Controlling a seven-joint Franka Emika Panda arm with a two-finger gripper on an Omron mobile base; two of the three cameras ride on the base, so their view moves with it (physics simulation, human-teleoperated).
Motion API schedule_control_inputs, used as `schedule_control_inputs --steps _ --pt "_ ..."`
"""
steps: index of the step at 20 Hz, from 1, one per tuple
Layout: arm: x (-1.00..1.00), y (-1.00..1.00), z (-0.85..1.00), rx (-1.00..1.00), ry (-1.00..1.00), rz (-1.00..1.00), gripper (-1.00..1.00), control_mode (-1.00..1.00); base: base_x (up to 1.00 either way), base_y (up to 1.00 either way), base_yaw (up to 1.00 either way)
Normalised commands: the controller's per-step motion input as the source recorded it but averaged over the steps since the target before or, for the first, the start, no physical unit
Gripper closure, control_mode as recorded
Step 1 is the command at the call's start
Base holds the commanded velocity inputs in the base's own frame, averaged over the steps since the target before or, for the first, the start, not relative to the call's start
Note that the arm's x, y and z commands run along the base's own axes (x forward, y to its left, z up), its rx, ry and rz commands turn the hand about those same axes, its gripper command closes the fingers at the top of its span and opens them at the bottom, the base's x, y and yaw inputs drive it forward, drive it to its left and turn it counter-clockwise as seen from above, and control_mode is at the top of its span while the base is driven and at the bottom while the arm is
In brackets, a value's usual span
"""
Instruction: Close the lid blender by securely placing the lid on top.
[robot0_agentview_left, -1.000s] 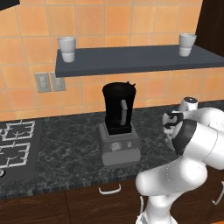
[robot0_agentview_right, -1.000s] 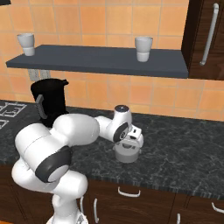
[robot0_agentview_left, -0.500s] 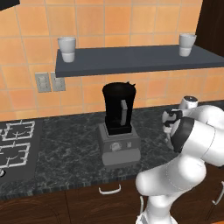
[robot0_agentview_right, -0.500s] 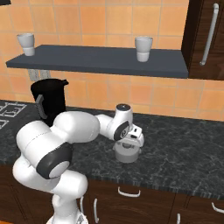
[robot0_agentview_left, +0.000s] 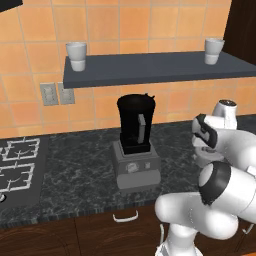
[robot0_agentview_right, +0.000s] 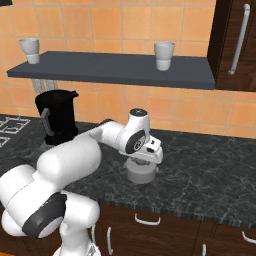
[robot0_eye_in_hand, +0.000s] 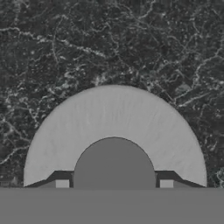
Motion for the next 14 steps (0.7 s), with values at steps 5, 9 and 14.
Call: schedule_control_inputs --steps 5,9,14 --pt "-0.44 0.26 1.0 0.02 0.0 0.0 1.0 -1.0 0.0 0.0 0.0" --pt "-0.52 0.29 1.0 0.05 0.0 0.0 1.0 -1.0 0.0 0.0 0.0" --pt "-0.57 0.32 1.0 0.02 -0.06 0.0 1.0 -1.0 0.0 0.0 0.0"
